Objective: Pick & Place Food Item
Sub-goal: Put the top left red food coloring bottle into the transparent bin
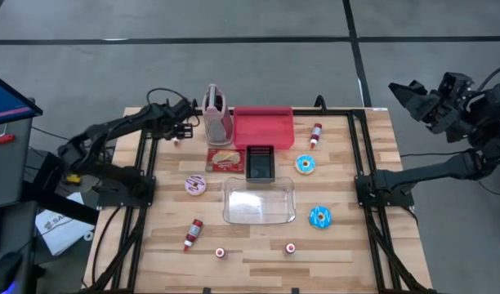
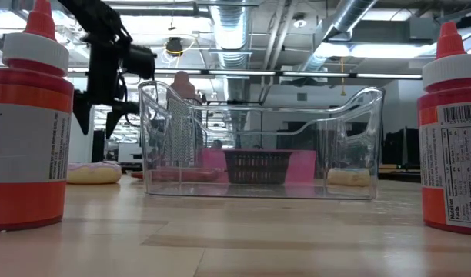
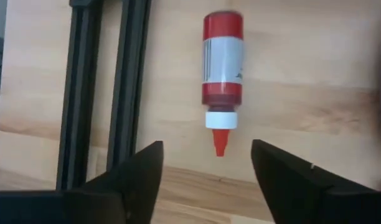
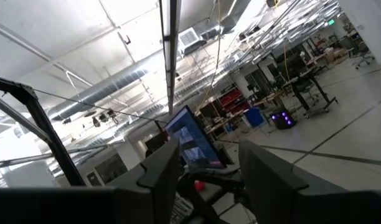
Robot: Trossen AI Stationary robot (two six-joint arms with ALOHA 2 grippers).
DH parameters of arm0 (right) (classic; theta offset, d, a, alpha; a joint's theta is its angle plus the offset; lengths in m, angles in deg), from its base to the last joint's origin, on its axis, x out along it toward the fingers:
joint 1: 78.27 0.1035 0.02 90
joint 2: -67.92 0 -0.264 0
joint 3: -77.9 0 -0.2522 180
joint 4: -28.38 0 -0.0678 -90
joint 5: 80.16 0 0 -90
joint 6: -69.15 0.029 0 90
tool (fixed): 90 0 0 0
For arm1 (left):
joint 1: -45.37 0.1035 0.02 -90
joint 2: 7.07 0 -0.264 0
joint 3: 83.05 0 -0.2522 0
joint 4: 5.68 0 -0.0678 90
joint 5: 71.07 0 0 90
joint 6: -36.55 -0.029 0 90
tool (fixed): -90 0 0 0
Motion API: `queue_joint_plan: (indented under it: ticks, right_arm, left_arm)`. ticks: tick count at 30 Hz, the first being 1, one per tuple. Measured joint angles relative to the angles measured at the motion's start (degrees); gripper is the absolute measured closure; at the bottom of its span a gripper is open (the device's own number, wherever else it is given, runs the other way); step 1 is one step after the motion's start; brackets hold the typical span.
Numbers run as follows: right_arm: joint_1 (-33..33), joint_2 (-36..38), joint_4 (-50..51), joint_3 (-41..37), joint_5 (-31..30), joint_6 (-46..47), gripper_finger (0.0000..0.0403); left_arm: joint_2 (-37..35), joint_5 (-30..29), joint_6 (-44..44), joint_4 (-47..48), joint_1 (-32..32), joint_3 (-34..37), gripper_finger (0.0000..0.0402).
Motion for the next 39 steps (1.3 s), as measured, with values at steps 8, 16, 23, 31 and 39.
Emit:
queue_joint_plan:
  ticks: [8, 16, 23, 31, 39]
  right_arm:
    - [0.0, -0.6, -0.4, 0.0, 0.0, 0.0, 0.0243]
    - [0.0, -0.6, -2.8, 0.0, 0.6, 0.0, 0.0243]
    - [0.0, -0.6, -2.8, 0.0, 0.7, 0.0, 0.0243]
    - [0.0, -1.2, -3.0, 0.0, 0.7, 0.0, 0.0243]
    - [0.0, -2.7, -3.6, 0.0, 0.6, 0.0, 0.0243]
  left_arm:
    - [8.1, 1.6, -1.5, -5.1, 0.0, 0.0, 0.0133]
    - [12.2, 1.5, -1.5, -6.4, 2.7, 0.0, 0.0133]
    - [13.2, 1.5, -2.6, -6.7, 4.6, 0.0, 0.0133]
    - [13.2, 5.3, -4.7, -10.3, 6.7, 2.6, 0.0133]
    - [12.9, 5.5, -4.4, -13.0, 6.3, 5.3, 0.0144]
